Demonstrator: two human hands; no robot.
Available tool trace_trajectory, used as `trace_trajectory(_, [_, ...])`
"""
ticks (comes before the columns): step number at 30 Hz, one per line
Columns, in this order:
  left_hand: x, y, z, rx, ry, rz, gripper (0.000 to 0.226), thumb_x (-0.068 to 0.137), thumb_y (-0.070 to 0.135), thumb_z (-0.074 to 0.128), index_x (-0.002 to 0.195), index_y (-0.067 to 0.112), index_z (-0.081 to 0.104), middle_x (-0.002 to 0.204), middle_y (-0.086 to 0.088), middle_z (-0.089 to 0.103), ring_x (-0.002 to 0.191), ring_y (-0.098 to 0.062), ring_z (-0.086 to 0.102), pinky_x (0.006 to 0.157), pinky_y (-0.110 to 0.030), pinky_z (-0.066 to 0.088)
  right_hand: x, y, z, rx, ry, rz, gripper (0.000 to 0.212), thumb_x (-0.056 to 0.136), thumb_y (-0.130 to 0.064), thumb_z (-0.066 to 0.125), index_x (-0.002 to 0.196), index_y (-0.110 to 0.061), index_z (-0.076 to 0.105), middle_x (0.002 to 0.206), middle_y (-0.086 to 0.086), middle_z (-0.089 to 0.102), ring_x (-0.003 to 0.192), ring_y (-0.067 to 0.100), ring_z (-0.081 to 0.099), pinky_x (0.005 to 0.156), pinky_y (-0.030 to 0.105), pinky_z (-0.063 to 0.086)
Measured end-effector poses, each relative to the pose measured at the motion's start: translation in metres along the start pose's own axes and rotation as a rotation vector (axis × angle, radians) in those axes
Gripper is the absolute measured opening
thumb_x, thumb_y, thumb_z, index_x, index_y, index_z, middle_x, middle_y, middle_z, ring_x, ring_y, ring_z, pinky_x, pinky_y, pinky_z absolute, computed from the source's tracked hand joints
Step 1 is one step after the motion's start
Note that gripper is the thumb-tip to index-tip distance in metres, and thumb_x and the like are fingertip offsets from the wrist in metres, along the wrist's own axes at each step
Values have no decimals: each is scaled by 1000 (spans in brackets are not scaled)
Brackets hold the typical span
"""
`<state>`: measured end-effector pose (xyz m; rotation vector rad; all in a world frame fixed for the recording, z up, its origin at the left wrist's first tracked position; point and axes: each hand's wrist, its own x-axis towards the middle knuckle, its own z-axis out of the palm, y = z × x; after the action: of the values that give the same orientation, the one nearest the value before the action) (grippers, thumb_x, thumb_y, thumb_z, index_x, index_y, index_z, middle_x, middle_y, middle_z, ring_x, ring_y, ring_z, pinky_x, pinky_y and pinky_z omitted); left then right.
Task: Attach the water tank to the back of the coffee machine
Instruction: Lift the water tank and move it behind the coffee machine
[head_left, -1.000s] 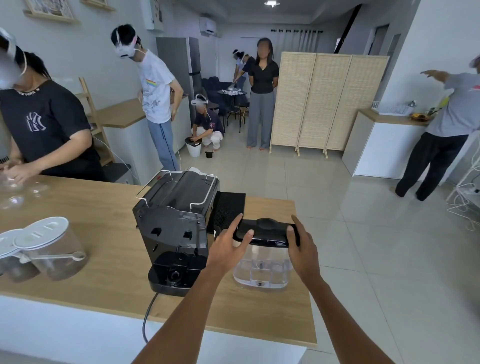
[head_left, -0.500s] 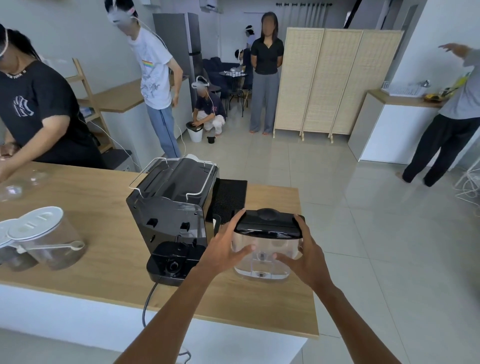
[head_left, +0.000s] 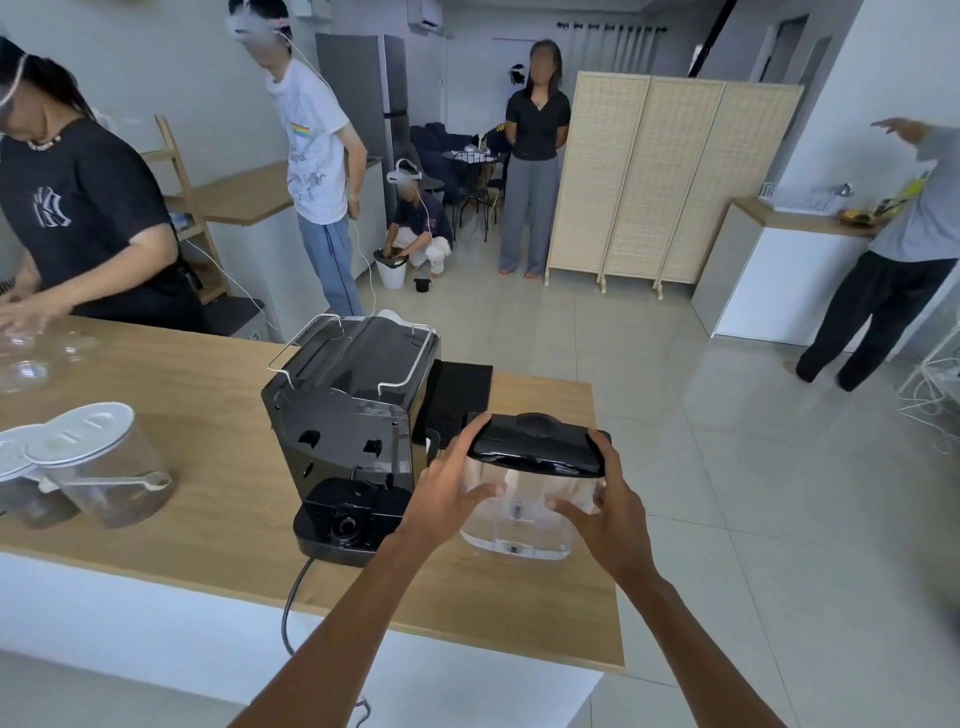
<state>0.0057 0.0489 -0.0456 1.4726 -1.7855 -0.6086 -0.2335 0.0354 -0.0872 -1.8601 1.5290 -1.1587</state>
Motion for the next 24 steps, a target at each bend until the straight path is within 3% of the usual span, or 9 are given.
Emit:
trace_trajectory(4, [-12, 16, -19, -20, 68, 54, 97, 83, 32, 81, 158, 41, 20, 117, -29, 62, 50, -4, 45, 63, -30, 44, -6, -33, -17, -37, 23, -43, 101, 77, -42, 86, 155, -46, 23, 117, 15, 67, 97, 33, 68, 83, 43, 61])
trace_trajectory(6, [-19, 18, -29, -33, 111, 81, 98, 81, 32, 83, 157, 42, 21, 91, -18, 67, 48, -7, 40, 62, -30, 43, -7, -50, -23, -50, 24, -77, 103, 75, -41, 87, 155, -47, 22, 115, 15, 68, 97, 35, 68, 85, 46, 61])
trace_trajectory(8, [-25, 20, -41, -47, 136, 86, 99, 81, 32, 83, 156, 46, 20, 62, 2, 49, 50, -8, 36, 57, -20, 37, -8, -67, -28, -63, 15, -105, 104, 74, -38, 89, 154, -49, 22, 114, 15, 69, 95, 37, 68, 85, 48, 60])
trace_trajectory(11, [-36, 21, -63, -58, 165, 90, 100, 81, 31, 83, 159, 40, 20, 57, 3, 38, 50, -9, 35, 53, -16, 35, -10, -96, -29, -74, -5, -146, 105, 74, -36, 89, 153, -52, 23, 115, 14, 70, 91, 37, 69, 84, 49, 60])
trace_trajectory(16, [-49, 9, -101, -38, 212, 127, 101, 80, 33, 85, 160, 36, 22, 52, 4, 33, 47, -10, 28, 48, -21, 29, -17, -136, -13, -29, -31, -154, 103, 73, -33, 90, 152, -51, 25, 113, -11, 68, 96, 36, 68, 87, 47, 60])
trace_trajectory(19, [-49, -11, -125, -87, 216, 134, 101, 79, 36, 85, 158, 43, 23, 65, 8, 38, 60, -10, 34, 58, -27, 39, -21, -161, 8, -21, -36, -176, 101, 74, -32, 89, 153, -46, 27, 106, -32, 61, 98, 36, 68, 87, 47, 60])
trace_trajectory(21, [-47, -27, -142, -130, 206, 136, 102, 75, 48, 83, 156, 51, 21, 90, 3, 42, 81, -15, 37, 74, -30, 39, -22, -175, 25, 3, -19, -178, 101, 74, -31, 89, 153, -45, 28, 108, -23, 67, 99, 37, 68, 87, 49, 60])
trace_trajectory(23, [-45, -41, -160, -172, 205, 131, 103, 70, 57, 80, 155, 54, 21, 101, 2, 39, 91, -16, 33, 81, -33, 36, -22, -189, 44, 33, 2, -167, 101, 74, -32, 89, 153, -46, 28, 114, -2, 71, 103, 37, 66, 88, 52, 58])
trace_trajectory(24, [-44, -48, -168, -200, 203, 130, 103, 69, 58, 79, 154, 55, 22, 104, 2, 39, 92, -16, 34, 83, -33, 37, -21, -194, 54, 43, 12, -163, 101, 74, -32, 89, 153, -46, 27, 116, 0, 71, 105, 34, 67, 90, 51, 58])
